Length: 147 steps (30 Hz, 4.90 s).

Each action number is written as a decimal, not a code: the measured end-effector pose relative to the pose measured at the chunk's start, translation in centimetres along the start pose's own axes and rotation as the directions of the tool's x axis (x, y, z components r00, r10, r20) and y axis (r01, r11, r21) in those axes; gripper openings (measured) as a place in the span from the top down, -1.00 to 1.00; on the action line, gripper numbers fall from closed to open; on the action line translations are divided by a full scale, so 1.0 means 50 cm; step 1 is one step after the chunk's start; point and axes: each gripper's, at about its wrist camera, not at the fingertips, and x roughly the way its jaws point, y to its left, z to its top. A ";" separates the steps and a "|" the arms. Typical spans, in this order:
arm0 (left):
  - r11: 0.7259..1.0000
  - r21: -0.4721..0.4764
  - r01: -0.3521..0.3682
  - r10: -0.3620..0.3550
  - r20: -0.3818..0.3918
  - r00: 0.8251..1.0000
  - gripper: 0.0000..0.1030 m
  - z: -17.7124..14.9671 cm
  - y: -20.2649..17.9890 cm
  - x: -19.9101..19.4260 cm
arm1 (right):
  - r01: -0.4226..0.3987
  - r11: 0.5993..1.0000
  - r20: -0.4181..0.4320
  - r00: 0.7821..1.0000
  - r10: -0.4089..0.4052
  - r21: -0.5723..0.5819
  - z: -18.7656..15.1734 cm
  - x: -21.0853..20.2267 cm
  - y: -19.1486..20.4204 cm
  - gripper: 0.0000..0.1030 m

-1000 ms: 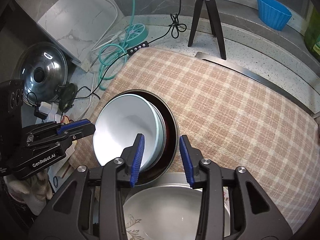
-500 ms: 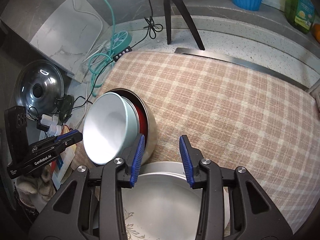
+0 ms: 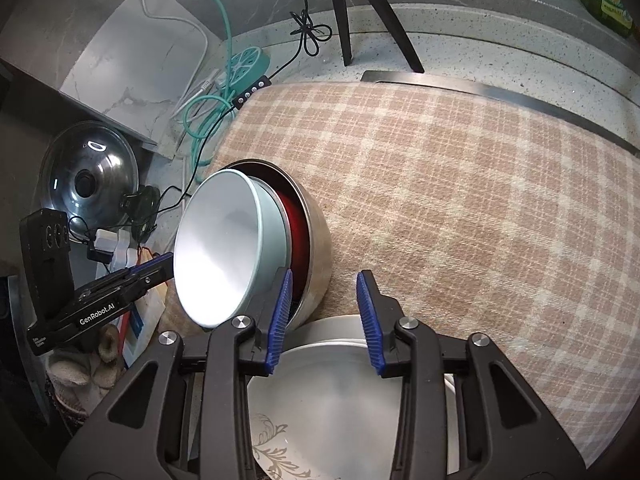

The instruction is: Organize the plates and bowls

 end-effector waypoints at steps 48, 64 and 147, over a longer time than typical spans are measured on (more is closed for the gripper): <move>0.998 0.058 -0.021 0.020 0.007 1.000 0.80 0.012 -0.035 0.002 | 0.027 0.998 -0.012 1.000 -0.028 -0.060 -0.001 0.003 0.042 0.80; 0.994 0.107 0.010 -0.016 0.056 0.998 0.79 -0.016 -0.111 -0.065 | 0.022 0.998 0.064 0.998 -0.018 -0.067 -0.062 -0.131 0.025 0.80; 0.958 0.282 -0.057 0.035 0.085 0.996 0.77 -0.239 -0.279 -0.116 | 0.114 0.993 0.127 0.986 -0.110 -0.023 -0.312 -0.266 -0.075 0.77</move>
